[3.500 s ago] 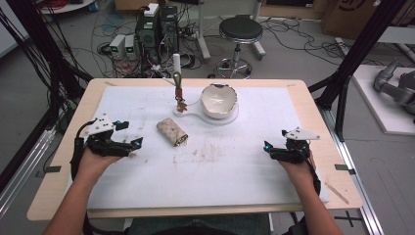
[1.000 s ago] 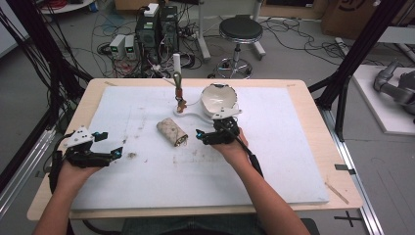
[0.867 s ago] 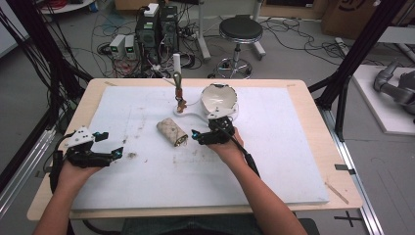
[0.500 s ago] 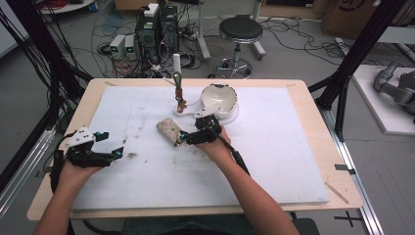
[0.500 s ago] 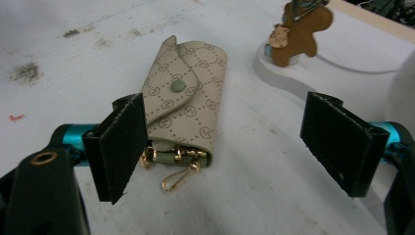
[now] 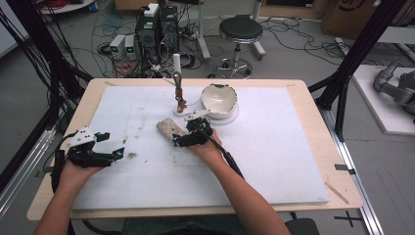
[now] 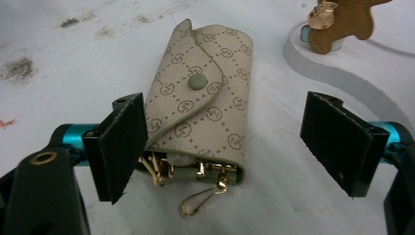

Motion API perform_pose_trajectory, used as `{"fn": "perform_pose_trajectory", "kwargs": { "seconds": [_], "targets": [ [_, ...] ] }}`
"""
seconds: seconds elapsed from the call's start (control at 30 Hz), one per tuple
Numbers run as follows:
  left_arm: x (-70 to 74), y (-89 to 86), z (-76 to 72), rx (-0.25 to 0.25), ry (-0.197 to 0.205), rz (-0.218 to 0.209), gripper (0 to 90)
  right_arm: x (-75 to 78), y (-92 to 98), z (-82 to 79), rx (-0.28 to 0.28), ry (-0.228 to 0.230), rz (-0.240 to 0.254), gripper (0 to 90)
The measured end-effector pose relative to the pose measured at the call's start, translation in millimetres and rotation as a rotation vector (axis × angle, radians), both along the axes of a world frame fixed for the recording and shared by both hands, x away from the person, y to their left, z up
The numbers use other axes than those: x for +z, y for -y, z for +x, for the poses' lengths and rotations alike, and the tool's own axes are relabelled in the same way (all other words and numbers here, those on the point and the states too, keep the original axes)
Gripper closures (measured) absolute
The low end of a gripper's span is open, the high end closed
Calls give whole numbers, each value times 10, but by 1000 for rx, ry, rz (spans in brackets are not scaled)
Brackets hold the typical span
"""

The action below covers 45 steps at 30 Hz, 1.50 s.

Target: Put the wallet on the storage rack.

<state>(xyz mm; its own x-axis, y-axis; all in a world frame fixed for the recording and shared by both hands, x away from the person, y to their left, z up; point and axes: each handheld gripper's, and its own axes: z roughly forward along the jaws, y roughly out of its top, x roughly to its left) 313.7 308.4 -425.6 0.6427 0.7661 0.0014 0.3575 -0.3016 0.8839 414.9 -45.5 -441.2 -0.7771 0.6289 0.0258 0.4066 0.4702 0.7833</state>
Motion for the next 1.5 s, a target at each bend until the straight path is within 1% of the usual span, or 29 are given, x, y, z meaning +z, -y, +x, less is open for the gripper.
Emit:
{"fn": "perform_pose_trajectory", "kwargs": {
  "seconds": [0.07,0.17,0.27,0.4,0.5,0.63,0.7,0.77,0.8,0.83,1.0,1.03,1.1,1.2,1.33,1.5],
  "targets": [
    [-1,1,2,-2,0,1,163,-18,-21,4,4,-10,8,180],
    [-4,3,4,-1,-1,2,163,-35,-65,0,12,-12,7,180],
    [-8,4,6,-2,-3,5,162,-55,-111,-14,22,-15,-6,180],
    [-10,2,7,-1,-4,7,163,-113,-162,-14,31,-32,-42,180],
    [-18,8,12,-6,-8,10,163,-117,-188,-14,31,-23,-67,181],
    [-22,20,16,-11,-11,17,163,-122,-214,-19,29,-31,-88,181],
    [-24,26,15,-8,-12,16,162,-131,-235,-11,36,-35,-114,181],
    [-24,24,15,-11,-12,19,163,-142,-274,-5,37,-44,-153,181],
    [-24,24,14,-10,-12,18,163,-143,-278,-2,39,-45,-154,180],
    [-24,22,13,-11,-13,20,163,-143,-272,5,38,-55,-151,181],
    [-29,20,12,-10,-14,22,163,-143,-269,5,37,-56,-147,191],
    [-28,20,11,-10,-14,22,163,-143,-264,9,41,-52,-149,205],
    [-29,20,11,-11,-16,22,163,-135,-257,3,41,-58,-142,258],
    [-36,20,14,-9,-19,30,163,-120,-231,0,26,-61,-137,334],
    [-37,24,13,-8,-17,27,163,-109,-213,6,28,-63,-136,361],
    [-39,16,12,-5,-18,29,163,-75,-165,-7,31,-62,-138,371]
  ]
}}
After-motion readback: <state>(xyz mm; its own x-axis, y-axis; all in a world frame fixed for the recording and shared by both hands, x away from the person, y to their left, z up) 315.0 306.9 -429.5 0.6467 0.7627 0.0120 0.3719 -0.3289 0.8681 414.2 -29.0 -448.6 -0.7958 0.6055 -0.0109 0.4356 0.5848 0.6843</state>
